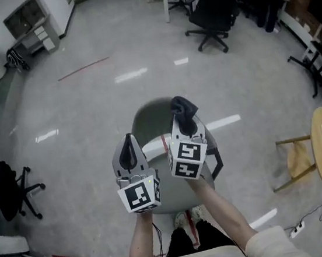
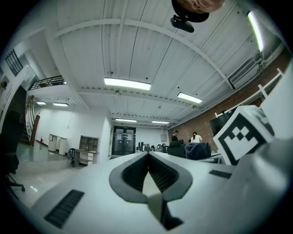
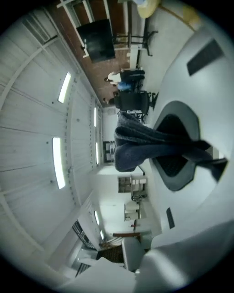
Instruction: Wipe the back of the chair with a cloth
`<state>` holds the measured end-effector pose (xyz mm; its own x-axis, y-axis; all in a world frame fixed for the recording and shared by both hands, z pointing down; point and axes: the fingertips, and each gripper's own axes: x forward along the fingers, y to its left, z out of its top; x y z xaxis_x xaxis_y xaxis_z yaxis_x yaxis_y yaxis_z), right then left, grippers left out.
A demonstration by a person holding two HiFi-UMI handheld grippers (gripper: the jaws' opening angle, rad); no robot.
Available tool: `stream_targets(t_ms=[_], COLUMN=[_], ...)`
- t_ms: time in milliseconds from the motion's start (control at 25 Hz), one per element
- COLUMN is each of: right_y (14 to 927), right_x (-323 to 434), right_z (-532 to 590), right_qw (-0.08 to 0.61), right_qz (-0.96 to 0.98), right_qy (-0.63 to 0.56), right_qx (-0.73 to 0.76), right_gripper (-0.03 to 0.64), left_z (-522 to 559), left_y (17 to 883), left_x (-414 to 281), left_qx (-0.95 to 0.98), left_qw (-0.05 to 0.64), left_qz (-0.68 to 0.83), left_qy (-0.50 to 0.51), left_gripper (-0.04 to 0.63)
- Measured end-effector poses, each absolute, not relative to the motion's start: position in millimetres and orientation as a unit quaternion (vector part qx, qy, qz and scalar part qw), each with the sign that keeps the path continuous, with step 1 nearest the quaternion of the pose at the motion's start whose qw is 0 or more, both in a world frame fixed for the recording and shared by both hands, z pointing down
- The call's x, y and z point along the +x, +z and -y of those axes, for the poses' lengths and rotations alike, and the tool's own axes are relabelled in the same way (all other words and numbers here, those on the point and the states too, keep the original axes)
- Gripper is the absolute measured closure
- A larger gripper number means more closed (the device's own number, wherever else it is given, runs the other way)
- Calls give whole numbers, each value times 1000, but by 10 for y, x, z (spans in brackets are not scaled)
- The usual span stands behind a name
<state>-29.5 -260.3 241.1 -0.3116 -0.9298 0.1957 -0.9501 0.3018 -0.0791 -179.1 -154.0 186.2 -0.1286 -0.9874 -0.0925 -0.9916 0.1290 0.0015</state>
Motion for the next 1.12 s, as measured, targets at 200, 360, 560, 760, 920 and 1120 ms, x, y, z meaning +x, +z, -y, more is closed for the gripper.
stream_targets(t_ms=[200,360,560,760,920,1120], right_y=[1361,987,863,900,905,897], right_x=[-530,-439,-176,-123,-68,64], right_z=[1894,1438,1036,864,818,821], right_qw=[59,49,14,-6,-15,-15], right_qz=[878,900,913,914,916,915], right_qy=[31,9,24,14,14,6], right_qx=[473,432,408,405,400,402], right_gripper=[558,558,558,558,558,558], left_z=[1064,713,430,335,338,371], left_y=[1029,702,601,604,636,625], left_x=[-1796,-1618,-1284,-1201,-1110,-950], left_qx=[-640,-634,-639,-641,-642,-645], left_qw=[48,56,59,73,71,72], left_qz=[-764,-768,-765,-762,-760,-757], left_qy=[68,73,58,60,65,69], left_gripper=[583,583,583,583,583,583])
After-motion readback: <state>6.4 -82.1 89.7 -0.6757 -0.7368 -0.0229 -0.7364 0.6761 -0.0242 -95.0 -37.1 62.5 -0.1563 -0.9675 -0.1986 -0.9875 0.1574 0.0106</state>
